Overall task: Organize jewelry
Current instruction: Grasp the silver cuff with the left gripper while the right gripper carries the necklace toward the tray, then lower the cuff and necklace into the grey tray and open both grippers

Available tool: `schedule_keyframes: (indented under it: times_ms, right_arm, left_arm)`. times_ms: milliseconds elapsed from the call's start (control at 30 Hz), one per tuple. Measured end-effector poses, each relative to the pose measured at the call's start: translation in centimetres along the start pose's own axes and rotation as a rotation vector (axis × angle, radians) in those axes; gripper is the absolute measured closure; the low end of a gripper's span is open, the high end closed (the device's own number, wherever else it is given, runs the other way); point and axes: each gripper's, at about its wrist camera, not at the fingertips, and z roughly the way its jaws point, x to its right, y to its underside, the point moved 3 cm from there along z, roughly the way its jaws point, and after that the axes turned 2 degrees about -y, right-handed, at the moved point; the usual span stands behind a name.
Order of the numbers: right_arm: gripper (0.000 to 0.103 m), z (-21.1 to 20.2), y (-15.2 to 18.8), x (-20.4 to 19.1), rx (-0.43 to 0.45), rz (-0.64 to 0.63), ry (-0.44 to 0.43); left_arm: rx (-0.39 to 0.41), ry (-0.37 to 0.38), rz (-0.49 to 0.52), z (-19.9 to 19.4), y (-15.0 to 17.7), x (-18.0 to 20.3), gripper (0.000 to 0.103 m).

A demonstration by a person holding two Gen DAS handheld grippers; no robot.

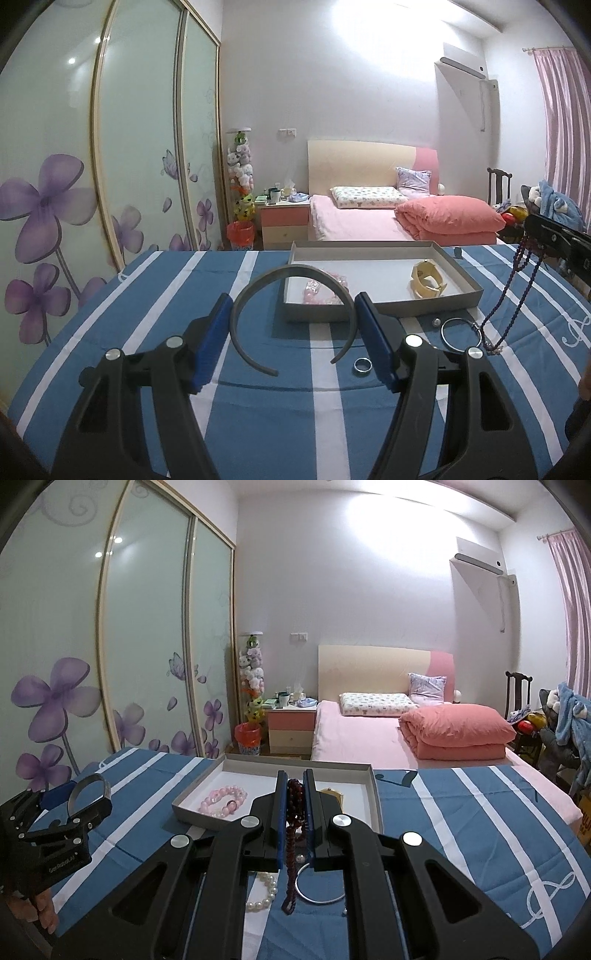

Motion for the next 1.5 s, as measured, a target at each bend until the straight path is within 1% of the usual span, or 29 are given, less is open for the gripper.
schedule_keyframes:
  times_ms: [400,833,1000,1233,1500]
  right_arm:
    - [0.094,0.7,-0.9,0.1,0.02,0.002,0.011]
    - [0.094,2.9,-2.1,0.6,0.033,0.003,0.027]
    - [0.094,4.1,-2.5,0.9,0.033,0.007,0.026]
    - [0.094,6.2,-2.8,1.5,0.024,0.026,0.011]
    - [0.094,9.1,-3.0,2.4,0.003,0.045,-0.004]
  left_arm:
    - [0.016,-0.017,0.015,0.8,-0.3,0.2,0.037]
    - [0.055,-0.022,0.046,2.6,-1.7,1.1,0.037]
    - [0.061,-0.014,0.062,3.9,-2.4,1.8,0.037]
    - [0.071,-0.001,0.057,6.3,-3.6,2.7,0.037]
    - [0.06,0.024,0.043,10.7,-4.8,4.1,0.037]
